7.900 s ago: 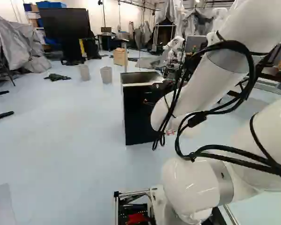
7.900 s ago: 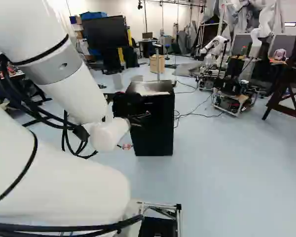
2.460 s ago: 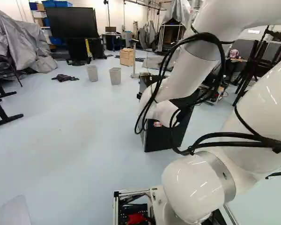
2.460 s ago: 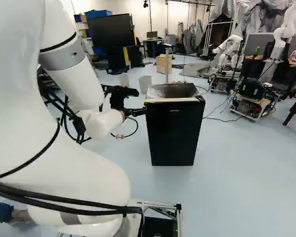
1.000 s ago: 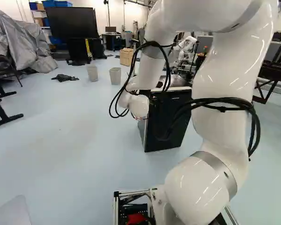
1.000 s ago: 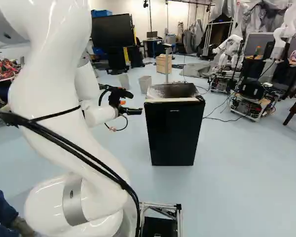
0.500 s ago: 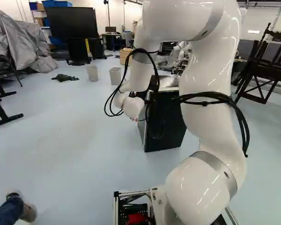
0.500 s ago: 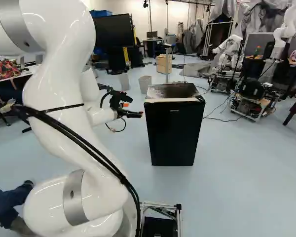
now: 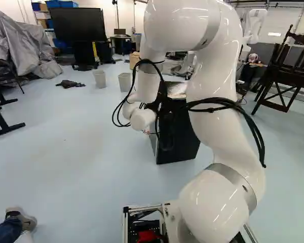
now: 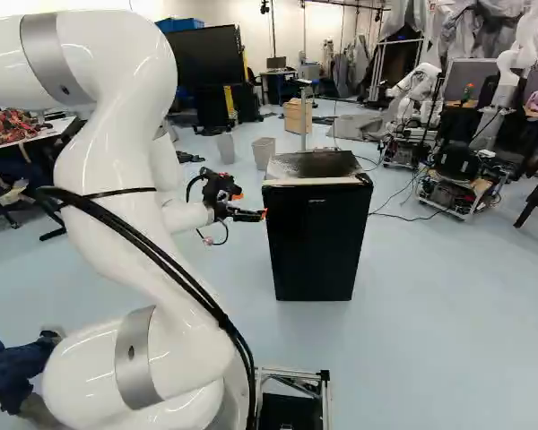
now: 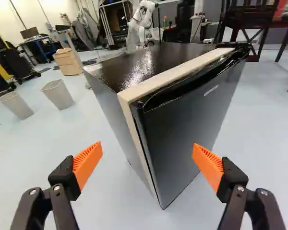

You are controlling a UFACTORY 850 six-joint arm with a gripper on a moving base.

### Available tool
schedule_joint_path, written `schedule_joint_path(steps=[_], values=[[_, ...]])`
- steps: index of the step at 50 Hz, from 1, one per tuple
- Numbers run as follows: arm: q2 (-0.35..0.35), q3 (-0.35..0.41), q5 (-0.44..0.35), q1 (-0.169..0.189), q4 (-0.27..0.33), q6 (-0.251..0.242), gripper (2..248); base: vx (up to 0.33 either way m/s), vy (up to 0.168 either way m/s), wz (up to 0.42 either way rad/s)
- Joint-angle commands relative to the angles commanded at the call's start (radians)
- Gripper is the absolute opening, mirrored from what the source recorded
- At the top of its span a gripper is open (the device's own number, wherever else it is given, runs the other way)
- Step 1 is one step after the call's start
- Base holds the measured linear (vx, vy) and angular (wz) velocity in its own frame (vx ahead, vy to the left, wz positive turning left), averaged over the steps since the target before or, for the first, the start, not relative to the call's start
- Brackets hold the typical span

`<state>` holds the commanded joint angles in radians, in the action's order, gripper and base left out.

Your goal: Grab a drink from the fridge

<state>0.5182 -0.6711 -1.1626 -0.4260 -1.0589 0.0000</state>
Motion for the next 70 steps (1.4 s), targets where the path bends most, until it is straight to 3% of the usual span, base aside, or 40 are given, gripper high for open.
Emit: schedule_joint_path(steps=[48, 70], values=[[0.131, -0.159, -0.152, -0.032, -0.198, 0.0, 247, 0.0, 0.0, 0.0], [0.169, -0.226, -0.197, -0.022, -0.286, 0.0, 247, 0.0, 0.0, 0.0]])
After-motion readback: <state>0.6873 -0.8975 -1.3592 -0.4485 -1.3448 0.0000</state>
